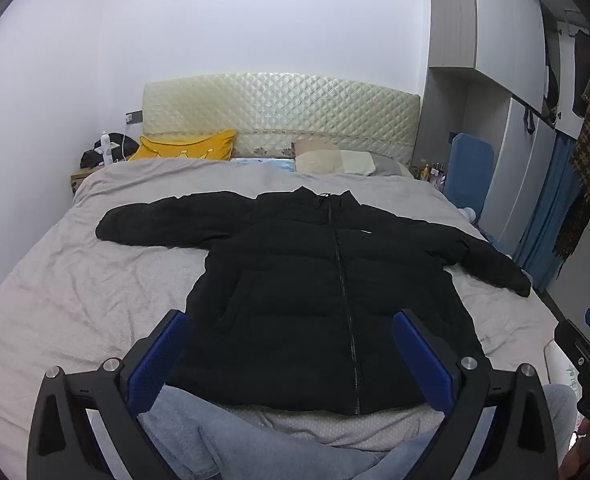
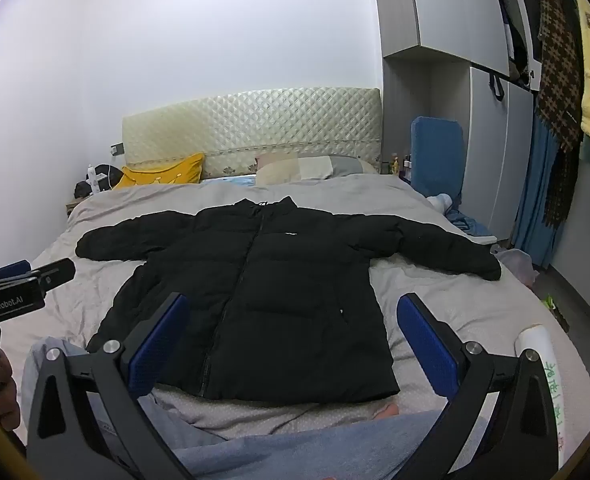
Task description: Fold large clothes
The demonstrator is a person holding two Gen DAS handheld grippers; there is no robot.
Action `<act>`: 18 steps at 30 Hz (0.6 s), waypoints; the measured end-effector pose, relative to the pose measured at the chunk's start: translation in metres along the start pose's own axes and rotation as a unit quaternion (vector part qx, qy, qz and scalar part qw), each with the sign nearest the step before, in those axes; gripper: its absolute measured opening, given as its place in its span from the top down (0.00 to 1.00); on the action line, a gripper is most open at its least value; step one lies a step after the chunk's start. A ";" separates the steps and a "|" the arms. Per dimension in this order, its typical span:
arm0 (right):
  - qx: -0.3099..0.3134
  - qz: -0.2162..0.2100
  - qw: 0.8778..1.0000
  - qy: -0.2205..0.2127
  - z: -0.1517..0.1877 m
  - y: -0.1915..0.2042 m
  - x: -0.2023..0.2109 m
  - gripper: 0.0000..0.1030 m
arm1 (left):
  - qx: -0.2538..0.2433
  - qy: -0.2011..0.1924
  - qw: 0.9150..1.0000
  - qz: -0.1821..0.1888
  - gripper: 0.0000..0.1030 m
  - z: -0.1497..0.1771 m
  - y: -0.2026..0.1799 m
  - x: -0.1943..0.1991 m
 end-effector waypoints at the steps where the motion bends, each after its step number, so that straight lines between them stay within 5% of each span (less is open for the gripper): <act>1: -0.001 -0.002 1.000 0.001 0.000 0.000 0.000 0.00 | -0.001 0.002 1.000 0.000 0.00 0.000 -0.001 -0.001; 18: -0.014 0.007 1.000 0.006 0.003 0.001 0.006 0.00 | -0.006 0.015 1.000 0.003 0.00 -0.005 0.005 0.007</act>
Point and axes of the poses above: each gripper's, at about its wrist camera, not at the fingertips, and x roughly against the way its jaws point, y to its left, z to its underside, the point moved 1 cm from there along -x, roughly the way its jaws point, and after that the axes turned 10 degrees about y, right-handed, at the moved point
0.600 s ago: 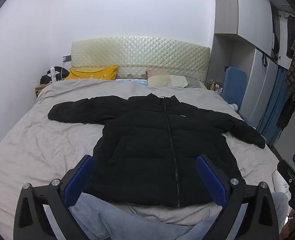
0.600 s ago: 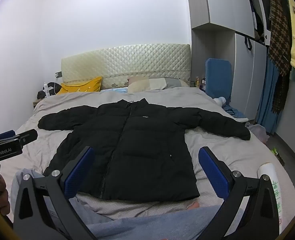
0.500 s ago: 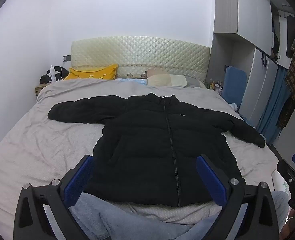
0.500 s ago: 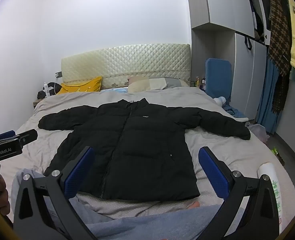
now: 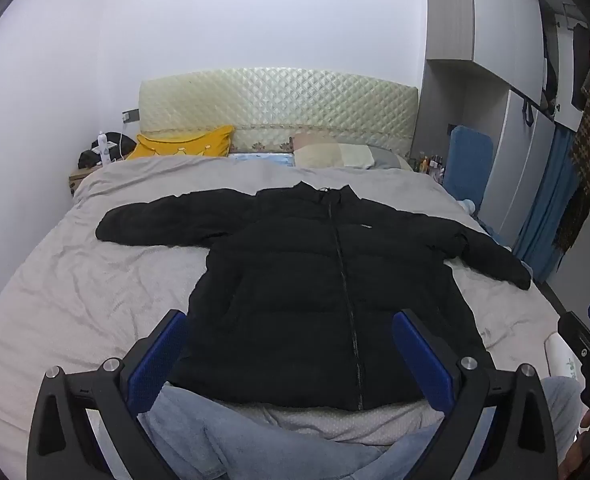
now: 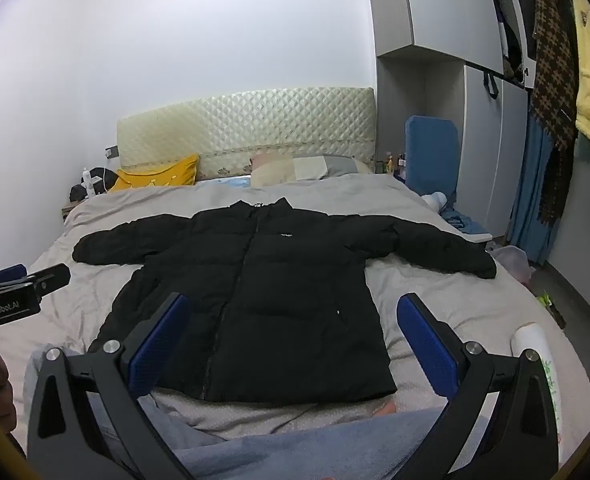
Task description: Fold large clothes
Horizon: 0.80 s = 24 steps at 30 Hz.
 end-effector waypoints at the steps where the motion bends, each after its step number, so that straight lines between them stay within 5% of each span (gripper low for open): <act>1: -0.001 0.000 1.000 0.002 -0.003 -0.002 -0.002 0.00 | -0.002 0.003 1.000 0.001 0.00 -0.001 0.000 -0.002; 24: -0.002 0.005 1.000 0.004 -0.009 0.001 -0.002 0.00 | -0.014 0.015 1.000 -0.008 0.00 -0.003 -0.002 -0.012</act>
Point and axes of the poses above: each gripper's, at about its wrist camera, not at the fingertips, and x roughly against the way its jaws point, y to its left, z to its underside, the point moved 1 cm from there along -x, roughly the way its jaws point, and after that the axes turned 10 degrees about y, right-handed, at the moved point
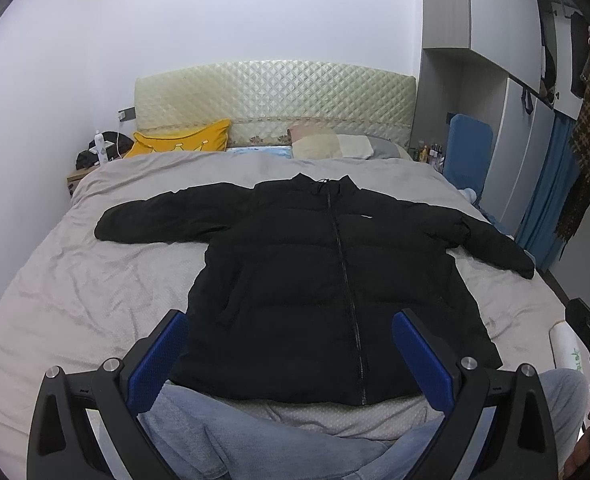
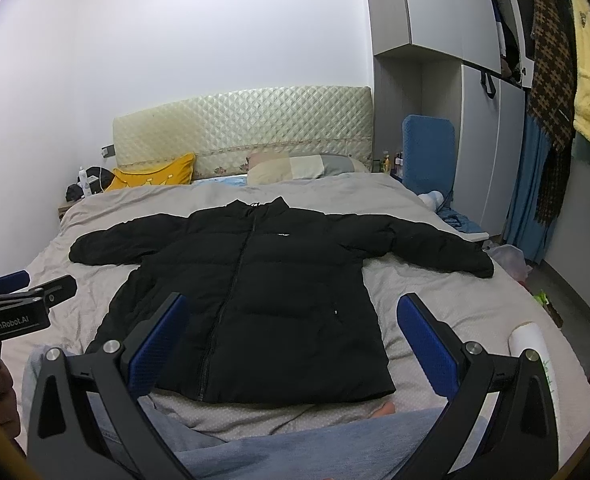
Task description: Fold large clothes
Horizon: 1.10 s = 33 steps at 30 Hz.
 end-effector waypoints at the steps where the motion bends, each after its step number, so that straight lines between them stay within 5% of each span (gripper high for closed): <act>1: 0.000 0.000 1.000 0.001 0.001 0.001 0.000 0.00 | -0.001 0.000 1.000 0.000 0.00 0.000 0.000 0.000; 33: -0.003 -0.002 1.000 0.008 0.001 -0.002 -0.008 0.00 | -0.006 0.012 1.000 0.002 0.00 0.002 -0.004 -0.012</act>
Point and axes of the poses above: each gripper's, at about its wrist camera, not at the fingertips, and x roughly against the way its jaws point, y to its left, z to its underside, the point moved 1 cm from there along -x, roughly the way its jaws point, and after that the axes turned 10 degrees about y, right-handed, at the moved point
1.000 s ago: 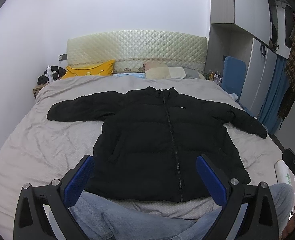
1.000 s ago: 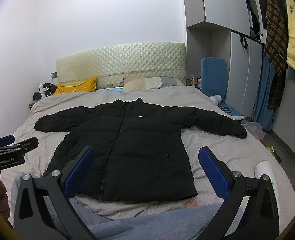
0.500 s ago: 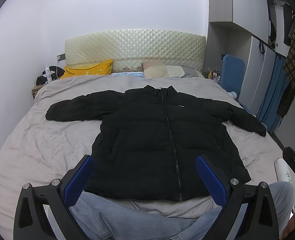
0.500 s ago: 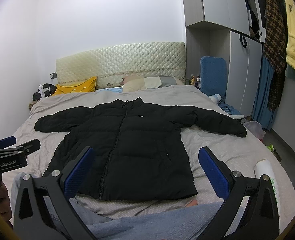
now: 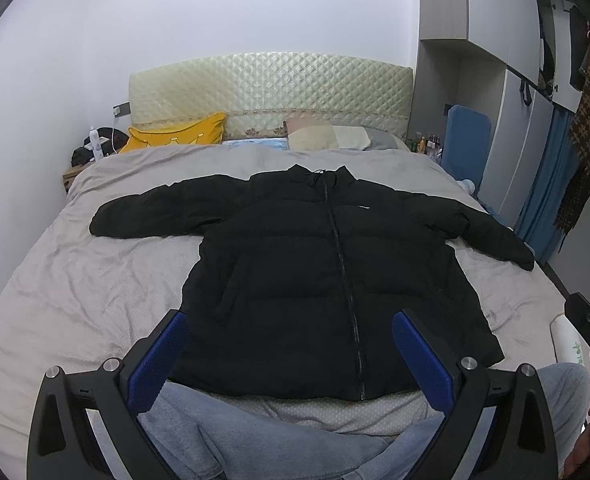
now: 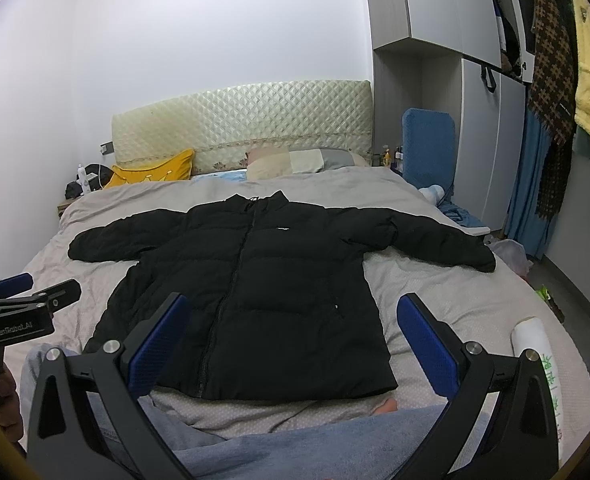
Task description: Fold large clothes
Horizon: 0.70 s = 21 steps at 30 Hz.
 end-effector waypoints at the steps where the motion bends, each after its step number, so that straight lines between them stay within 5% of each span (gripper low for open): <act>1: -0.001 0.000 1.000 0.001 0.001 -0.001 -0.001 0.00 | 0.001 -0.001 1.000 0.000 0.00 0.000 0.000 -0.001; 21: -0.006 -0.004 1.000 0.001 -0.023 -0.014 -0.025 0.00 | 0.000 -0.017 1.000 0.006 0.00 -0.029 -0.008 -0.004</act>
Point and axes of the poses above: each gripper's, at about its wrist camera, not at the fingertips, and x roughly against the way its jaws point, y to its left, z to its underside, the point moved 1 cm from there along -x, roughly the way its jaws point, and after that the axes turned 10 degrees about y, right-handed, at the moved point
